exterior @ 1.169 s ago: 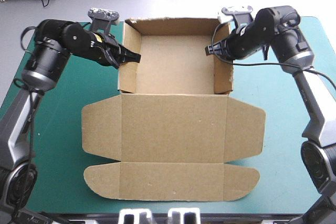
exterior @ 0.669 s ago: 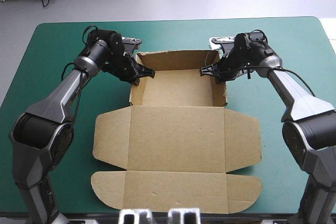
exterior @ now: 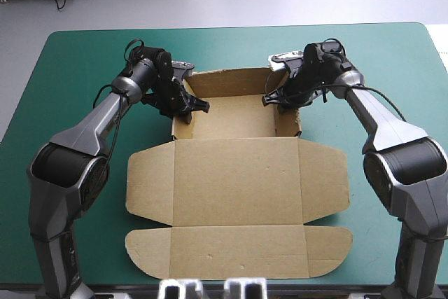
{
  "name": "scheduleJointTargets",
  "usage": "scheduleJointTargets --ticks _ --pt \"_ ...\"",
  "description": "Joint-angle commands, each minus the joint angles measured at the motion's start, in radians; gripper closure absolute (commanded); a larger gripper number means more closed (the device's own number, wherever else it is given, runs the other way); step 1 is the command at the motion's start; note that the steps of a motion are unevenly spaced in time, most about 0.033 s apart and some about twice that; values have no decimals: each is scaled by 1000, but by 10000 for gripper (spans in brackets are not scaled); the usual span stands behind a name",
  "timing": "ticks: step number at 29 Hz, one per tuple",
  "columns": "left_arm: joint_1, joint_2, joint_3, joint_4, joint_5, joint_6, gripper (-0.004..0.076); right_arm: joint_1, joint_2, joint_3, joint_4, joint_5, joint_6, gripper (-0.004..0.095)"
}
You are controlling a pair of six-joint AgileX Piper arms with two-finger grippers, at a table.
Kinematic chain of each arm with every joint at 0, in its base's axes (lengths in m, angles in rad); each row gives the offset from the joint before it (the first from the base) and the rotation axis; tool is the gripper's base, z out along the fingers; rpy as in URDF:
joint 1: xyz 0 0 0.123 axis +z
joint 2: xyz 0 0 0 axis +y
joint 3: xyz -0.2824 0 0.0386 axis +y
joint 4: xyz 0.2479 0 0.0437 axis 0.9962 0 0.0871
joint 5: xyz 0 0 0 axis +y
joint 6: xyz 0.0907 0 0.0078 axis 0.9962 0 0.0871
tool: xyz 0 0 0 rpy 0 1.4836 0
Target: Fold the box
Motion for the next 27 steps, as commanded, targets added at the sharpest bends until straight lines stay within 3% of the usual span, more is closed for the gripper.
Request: scheduleJointTargets --ticks 1,4,7,20,23,27 --pt "-10 -55 -20 -18 71 3 313 7 -56 -115 -7 51 -13 574" --pt "-10 -55 -27 -18 71 3 250 7 -56 -161 -86 111 -12 554" --pt "-10 -57 -56 -18 71 3 245 7 -56 -185 -139 156 -12 507" --pt "-6 -114 -307 76 71 -8 247 7 -116 -255 -135 156 -10 490" --pt "-6 -180 -354 69 71 -8 266 7 -163 -311 -135 156 -8 492" --pt "-6 -304 -362 45 71 -8 341 7 -249 -321 -127 156 124 494"
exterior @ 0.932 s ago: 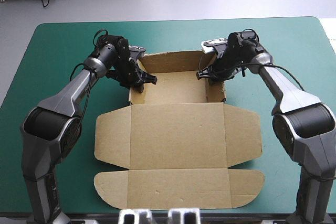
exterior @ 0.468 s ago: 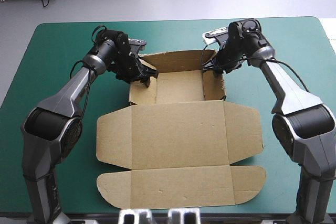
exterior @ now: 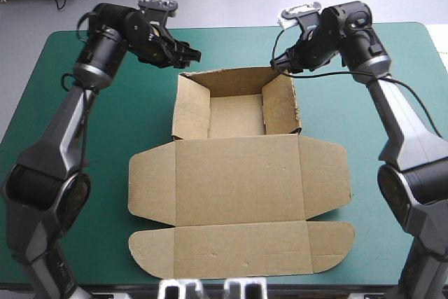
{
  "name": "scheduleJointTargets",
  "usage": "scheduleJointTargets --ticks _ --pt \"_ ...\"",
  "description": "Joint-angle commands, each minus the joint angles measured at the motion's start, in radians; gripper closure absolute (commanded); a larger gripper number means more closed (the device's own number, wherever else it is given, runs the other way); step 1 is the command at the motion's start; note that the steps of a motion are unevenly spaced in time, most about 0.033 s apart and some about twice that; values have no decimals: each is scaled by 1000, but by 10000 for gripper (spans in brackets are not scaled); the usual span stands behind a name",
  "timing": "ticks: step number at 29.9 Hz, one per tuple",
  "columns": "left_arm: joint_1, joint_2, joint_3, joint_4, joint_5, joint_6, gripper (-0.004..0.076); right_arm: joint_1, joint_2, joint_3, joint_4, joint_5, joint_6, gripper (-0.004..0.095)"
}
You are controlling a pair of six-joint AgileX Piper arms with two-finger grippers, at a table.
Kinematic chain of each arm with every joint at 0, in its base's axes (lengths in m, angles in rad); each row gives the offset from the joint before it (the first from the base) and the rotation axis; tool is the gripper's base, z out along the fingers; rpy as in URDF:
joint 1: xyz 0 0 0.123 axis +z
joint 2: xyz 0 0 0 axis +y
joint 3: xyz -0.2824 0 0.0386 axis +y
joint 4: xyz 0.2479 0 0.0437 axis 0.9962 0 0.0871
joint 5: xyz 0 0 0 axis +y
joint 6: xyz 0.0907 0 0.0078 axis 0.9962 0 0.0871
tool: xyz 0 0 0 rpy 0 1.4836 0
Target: Fold the box
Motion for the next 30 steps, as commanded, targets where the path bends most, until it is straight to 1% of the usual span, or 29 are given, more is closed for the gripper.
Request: scheduleJointTargets --ticks 1,3,6,8,11,13,17,19,22,24,26,28,29,30 --pt "-1 -184 -39 -38 49 -7 369 1 -136 -27 4 15 51 498" --pt "-1 -262 -39 -68 49 4 426 1 -170 -12 2 15 49 500" --pt "-1 -370 -39 -117 49 67 521 1 -209 27 2 15 55 500" --pt "-1 -447 -34 -162 49 87 592 1 -225 73 24 15 57 500" --pt "-1 -559 23 -196 49 108 693 1 -228 162 46 15 57 500" --pt "-1 -646 94 -214 49 151 734 1 -219 221 46 -11 57 500" --pt "-1 -825 325 -197 49 165 734 1 -195 321 49 -118 57 500" --pt "-1 -916 471 -191 47 165 734 1 -174 347 66 -145 57 500" --pt "-1 -1062 688 -188 25 165 734 1 -129 353 79 -150 57 500" --pt "-1 -1144 803 -190 9 165 734 1 -96 353 111 -155 53 500" --pt "-1 -1223 899 -190 3 165 734 1 -68 353 136 -170 48 500" --pt "-1 -1291 987 -190 3 165 734 1 -43 353 136 -185 48 503" --pt "-1 -1314 1024 -190 3 165 734 1 -33 353 128 -191 48 520" --pt "-1 -1341 1056 -190 3 165 734 1 -24 353 116 -193 50 567"
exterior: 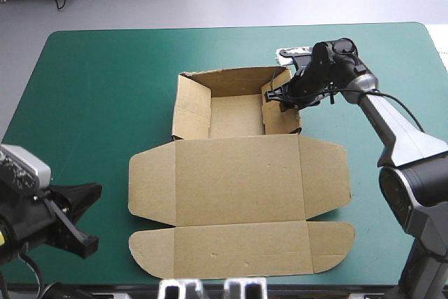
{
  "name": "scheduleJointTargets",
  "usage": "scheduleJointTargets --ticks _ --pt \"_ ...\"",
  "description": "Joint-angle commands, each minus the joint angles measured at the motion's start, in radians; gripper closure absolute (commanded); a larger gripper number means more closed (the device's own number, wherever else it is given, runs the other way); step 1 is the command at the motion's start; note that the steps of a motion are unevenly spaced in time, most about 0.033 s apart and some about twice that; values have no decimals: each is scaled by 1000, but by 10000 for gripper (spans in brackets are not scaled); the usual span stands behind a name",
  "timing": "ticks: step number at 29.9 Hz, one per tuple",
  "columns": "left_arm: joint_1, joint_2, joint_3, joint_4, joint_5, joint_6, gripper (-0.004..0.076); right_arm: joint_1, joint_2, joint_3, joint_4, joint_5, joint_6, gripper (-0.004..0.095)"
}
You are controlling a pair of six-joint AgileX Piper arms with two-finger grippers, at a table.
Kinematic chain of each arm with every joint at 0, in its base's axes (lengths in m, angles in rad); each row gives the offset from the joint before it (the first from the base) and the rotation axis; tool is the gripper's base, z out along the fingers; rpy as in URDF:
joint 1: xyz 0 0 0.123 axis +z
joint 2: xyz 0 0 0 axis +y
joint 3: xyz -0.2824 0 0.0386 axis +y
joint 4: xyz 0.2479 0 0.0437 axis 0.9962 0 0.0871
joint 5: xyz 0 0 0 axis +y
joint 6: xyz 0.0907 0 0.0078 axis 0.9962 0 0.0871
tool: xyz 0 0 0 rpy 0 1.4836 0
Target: Fold the box
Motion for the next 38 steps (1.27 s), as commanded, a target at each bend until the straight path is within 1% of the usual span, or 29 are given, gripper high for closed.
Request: scheduleJointTargets --ticks 1,3,7,10,11,13,14,15,19,22,24,25,27,28,29,32,34,36,38 --pt "-1 -77 89 -16 -3 3 734 1 -23 -20 -10 -40 -7 639" --pt "-1 -108 126 -16 7 3 734 1 -24 -20 -37 -43 -7 918" --pt "-1 -131 156 -14 11 3 734 -8 -32 -49 -129 -16 -4 922" --pt "-1 -131 156 -13 11 3 734 -48 -50 -96 -231 50 21 932" --pt "-1 -131 156 -10 11 3 734 -76 -55 -113 -285 90 24 932" --pt "-1 -131 156 -8 11 3 734 -125 -74 -131 -357 148 17 932" --pt "-1 -131 156 -7 11 3 734 -169 -90 -127 -410 171 -9 932" --pt "-1 -131 156 -5 8 3 734 -201 -105 -116 -421 171 -30 932" --pt "-1 -131 156 -3 8 3 734 -401 -161 -39 -423 169 -70 932" --pt "-1 -131 156 -3 -6 3 734 -554 -164 40 -413 169 -122 932" --pt "-1 -131 156 4 -10 3 734 -641 -161 99 -365 155 -167 932" --pt "-1 -131 156 10 -10 3 734 -683 -161 131 -326 131 -208 932" --pt "-1 -126 156 17 -15 3 734 -745 -158 182 -252 85 -352 932" --pt "-1 -126 156 19 -17 3 734 -763 -154 203 -243 66 -420 930" --pt "-1 -126 156 21 -17 3 734 -771 -151 218 -259 53 -450 930" --pt "-1 -126 156 41 -17 3 734 -767 -138 225 -365 45 -442 897" --pt "-1 -126 156 42 -15 3 734 -767 -136 225 -381 30 -439 835" --pt "-1 -126 156 48 -13 3 734 -767 -136 225 -376 22 -408 735" --pt "-1 -126 156 68 -13 3 734 -767 -136 225 -357 22 -408 637"
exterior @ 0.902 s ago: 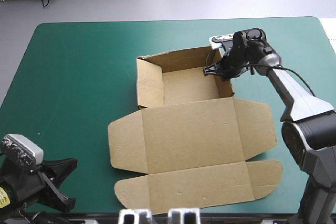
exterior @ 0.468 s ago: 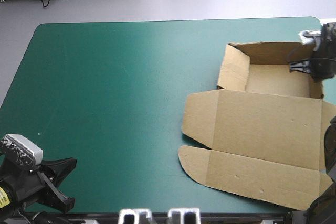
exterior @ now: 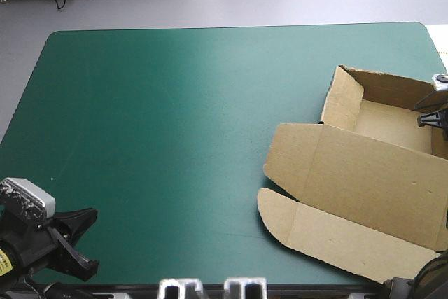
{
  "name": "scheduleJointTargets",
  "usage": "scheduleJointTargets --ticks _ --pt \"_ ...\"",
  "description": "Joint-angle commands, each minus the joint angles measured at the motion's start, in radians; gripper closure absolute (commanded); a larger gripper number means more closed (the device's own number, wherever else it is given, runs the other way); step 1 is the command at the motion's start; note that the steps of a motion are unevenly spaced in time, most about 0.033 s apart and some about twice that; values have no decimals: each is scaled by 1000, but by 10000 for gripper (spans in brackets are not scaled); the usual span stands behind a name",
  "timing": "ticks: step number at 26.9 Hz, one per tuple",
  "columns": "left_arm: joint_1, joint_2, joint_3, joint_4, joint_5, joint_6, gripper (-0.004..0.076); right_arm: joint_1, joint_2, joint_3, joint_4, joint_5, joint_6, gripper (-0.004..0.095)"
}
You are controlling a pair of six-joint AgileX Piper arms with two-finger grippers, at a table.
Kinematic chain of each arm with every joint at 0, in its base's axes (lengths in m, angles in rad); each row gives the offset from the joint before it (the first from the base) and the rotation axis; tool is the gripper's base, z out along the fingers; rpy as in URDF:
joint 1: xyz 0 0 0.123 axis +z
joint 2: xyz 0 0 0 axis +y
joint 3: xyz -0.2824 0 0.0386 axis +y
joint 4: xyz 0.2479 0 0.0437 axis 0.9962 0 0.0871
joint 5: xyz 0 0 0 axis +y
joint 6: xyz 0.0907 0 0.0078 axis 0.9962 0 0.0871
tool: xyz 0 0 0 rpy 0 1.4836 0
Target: Fold the box
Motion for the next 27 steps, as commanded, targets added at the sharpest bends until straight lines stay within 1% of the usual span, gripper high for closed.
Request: scheduleJointTargets --ticks 1,3,6,8,10,11,15,18,19,20,21,24,25,27 --pt "-1 16 -20 18 -13 2 734 -8 -28 -10 -83 15 -24 591" --pt "-1 16 -20 34 -13 2 734 -8 -28 -12 -83 17 -24 529" --pt "-1 16 -20 65 -13 2 734 -8 -36 -57 -77 57 -35 521" --pt "-1 16 -20 93 -17 2 734 -8 -56 -120 -39 112 -34 523" --pt "-1 16 -20 134 -26 2 734 -8 -91 -207 42 159 -32 522" --pt "-1 16 -20 155 -31 2 734 -8 -111 -241 80 161 -27 522" --pt "-1 16 -20 237 -87 2 734 -8 -258 -360 305 161 -14 523" --pt "-1 16 -20 237 -120 2 734 -8 -376 -397 388 161 -29 527" --pt "-1 16 -20 240 -122 2 734 -8 -422 -395 403 161 -25 543" --pt "-1 16 -20 244 -129 2 734 -8 -506 -370 414 161 -13 598" --pt "-1 16 -18 247 -139 -7 734 -8 -554 -346 414 161 -17 642" --pt "-1 16 -1 247 -188 -12 734 -8 -718 -235 404 161 -31 818" --pt "-1 16 21 247 -204 -12 734 -5 -829 -110 417 132 -47 920" --pt "-1 16 72 247 -202 -12 734 35 -1020 117 425 -8 -76 930"
